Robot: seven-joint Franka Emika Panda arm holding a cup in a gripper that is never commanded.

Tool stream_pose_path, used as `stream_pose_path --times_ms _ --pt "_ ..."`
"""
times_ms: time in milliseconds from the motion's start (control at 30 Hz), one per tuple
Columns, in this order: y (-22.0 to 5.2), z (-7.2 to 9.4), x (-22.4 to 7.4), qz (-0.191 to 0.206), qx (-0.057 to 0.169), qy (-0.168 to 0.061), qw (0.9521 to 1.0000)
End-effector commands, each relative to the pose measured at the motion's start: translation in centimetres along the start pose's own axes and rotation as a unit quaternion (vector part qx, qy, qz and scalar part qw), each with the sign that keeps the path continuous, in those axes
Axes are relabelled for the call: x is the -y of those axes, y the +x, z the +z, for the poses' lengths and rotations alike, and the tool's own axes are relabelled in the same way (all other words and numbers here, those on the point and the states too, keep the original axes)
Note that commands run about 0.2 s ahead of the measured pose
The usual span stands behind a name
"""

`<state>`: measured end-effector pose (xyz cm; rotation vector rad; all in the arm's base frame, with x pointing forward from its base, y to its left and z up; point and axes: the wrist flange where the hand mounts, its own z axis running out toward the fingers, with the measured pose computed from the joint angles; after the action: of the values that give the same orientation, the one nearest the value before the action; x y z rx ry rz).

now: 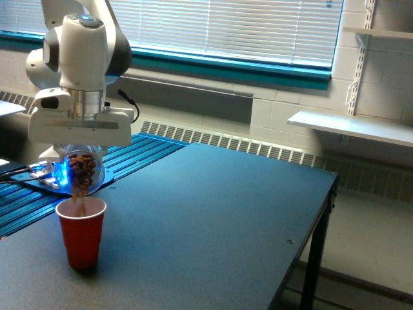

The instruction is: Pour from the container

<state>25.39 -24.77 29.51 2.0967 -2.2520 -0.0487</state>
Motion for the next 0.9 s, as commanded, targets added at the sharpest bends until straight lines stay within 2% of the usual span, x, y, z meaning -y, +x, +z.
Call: stream_pose_path --times_ms 33,600,900 --pt "-0.03 -0.18 0.32 -0.007 0.004 -0.004 1.0000" --pt "0.13 -0.30 0.41 -0.001 0.014 -0.008 0.9999" --pt "0.11 -0.47 0.52 0.002 0.029 -0.006 0.9996"
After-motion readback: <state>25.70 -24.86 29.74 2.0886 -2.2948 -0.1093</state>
